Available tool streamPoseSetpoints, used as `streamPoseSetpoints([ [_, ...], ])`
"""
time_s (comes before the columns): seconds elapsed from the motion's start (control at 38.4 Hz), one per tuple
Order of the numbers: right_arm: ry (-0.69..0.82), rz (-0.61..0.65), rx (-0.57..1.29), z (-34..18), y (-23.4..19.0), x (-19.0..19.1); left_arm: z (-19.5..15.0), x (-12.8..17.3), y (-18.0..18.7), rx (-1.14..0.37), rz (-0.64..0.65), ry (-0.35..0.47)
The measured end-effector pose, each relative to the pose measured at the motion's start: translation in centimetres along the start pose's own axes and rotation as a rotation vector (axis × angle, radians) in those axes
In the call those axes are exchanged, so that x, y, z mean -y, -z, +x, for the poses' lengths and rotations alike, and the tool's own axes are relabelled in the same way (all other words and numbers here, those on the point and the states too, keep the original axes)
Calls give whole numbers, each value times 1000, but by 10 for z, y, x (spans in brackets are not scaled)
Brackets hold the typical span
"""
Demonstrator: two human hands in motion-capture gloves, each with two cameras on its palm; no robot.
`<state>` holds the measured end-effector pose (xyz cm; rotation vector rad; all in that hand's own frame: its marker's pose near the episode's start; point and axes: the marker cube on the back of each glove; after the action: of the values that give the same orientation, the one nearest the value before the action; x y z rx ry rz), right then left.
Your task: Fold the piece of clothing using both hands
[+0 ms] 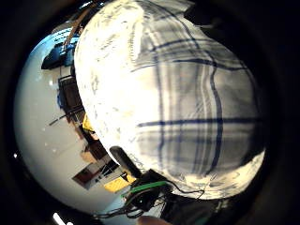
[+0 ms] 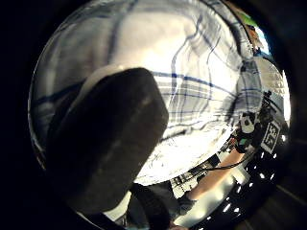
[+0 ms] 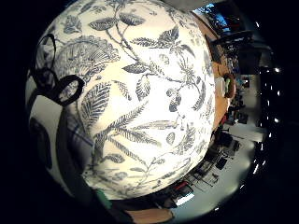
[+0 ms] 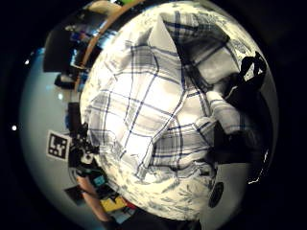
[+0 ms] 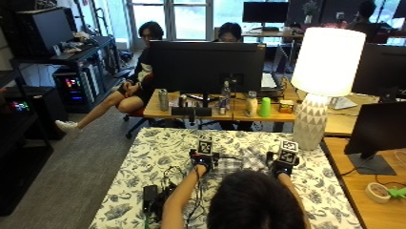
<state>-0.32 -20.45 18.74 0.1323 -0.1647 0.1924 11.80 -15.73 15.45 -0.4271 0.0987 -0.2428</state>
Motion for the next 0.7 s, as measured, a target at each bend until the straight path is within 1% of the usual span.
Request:
streamPoseSetpoints([
  [0.03,-39,46,-30,4,2,3,-2,-2,3,-4,-1,-2],
  [0.05,-75,42,-58,9,3,1,-3,-3,6,-8,4,-2],
  [0.16,-186,-44,-155,30,13,-13,-14,-4,19,-20,64,22],
  [0.21,-179,-18,-154,35,22,-12,-20,-6,26,-25,90,28],
  [0.29,-102,91,-108,44,43,-3,-34,-13,38,-37,108,32],
  [0.31,-80,103,-93,47,51,-3,-39,-16,41,-44,109,34],
  [0.36,-77,54,-81,57,63,-9,-47,-19,48,-62,121,36],
  [0.39,-110,15,-97,65,64,-9,-50,-20,50,-69,131,36],
  [0.44,-194,-30,-147,87,55,8,-56,-22,55,-74,145,39],
  [0.49,-226,-21,-166,102,45,37,-61,-25,59,-75,146,48],
  [0.57,-195,32,-162,87,59,52,-68,-26,64,-82,169,53],
  [0.63,-162,66,-176,65,73,53,-71,-26,66,-86,179,57],
  [0.7,-123,88,-209,25,89,50,-76,-31,66,-97,147,86],
])
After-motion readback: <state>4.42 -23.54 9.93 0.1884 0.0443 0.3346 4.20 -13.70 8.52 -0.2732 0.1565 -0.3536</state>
